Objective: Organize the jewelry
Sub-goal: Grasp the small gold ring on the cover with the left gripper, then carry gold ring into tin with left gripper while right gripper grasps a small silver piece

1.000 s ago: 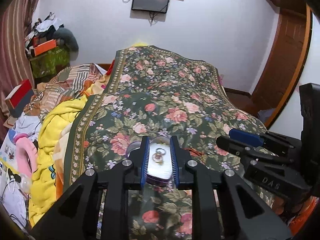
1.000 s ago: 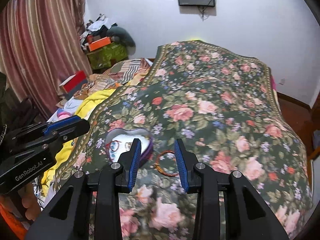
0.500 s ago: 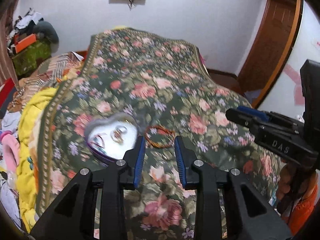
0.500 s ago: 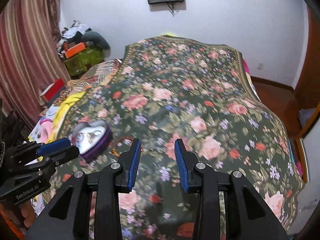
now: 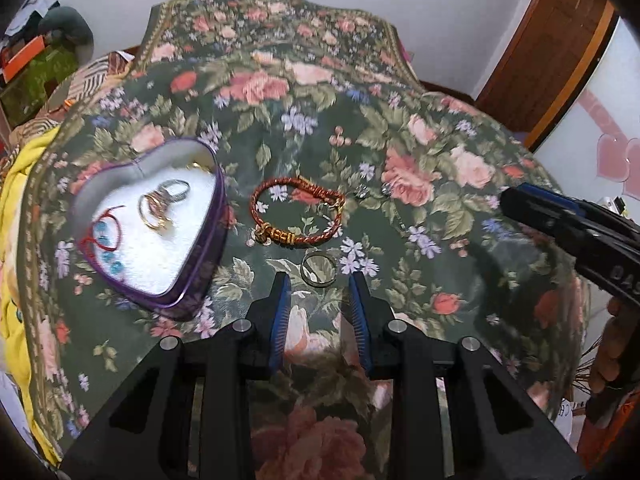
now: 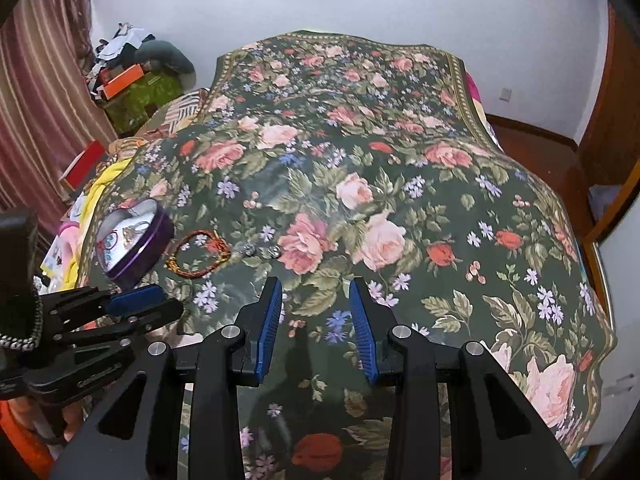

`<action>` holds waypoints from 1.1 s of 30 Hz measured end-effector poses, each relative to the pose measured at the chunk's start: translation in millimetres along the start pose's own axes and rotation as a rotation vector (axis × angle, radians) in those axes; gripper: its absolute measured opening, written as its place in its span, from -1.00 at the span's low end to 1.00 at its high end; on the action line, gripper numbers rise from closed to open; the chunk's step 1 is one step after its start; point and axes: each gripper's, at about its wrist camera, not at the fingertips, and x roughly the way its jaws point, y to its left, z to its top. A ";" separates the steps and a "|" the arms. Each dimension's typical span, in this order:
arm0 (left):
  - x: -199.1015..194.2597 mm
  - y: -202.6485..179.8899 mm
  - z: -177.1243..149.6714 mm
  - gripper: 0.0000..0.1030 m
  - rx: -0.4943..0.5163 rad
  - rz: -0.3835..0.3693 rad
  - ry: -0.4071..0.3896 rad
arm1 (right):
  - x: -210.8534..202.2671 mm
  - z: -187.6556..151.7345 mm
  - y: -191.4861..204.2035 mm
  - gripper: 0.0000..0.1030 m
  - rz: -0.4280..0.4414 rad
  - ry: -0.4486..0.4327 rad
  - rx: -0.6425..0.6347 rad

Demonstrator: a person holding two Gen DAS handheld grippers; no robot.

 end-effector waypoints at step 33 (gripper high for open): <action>-43.5 8.5 44.4 -0.60 0.035 0.027 -0.246 | 68.7 24.7 31.7 -0.39 0.061 0.132 -0.044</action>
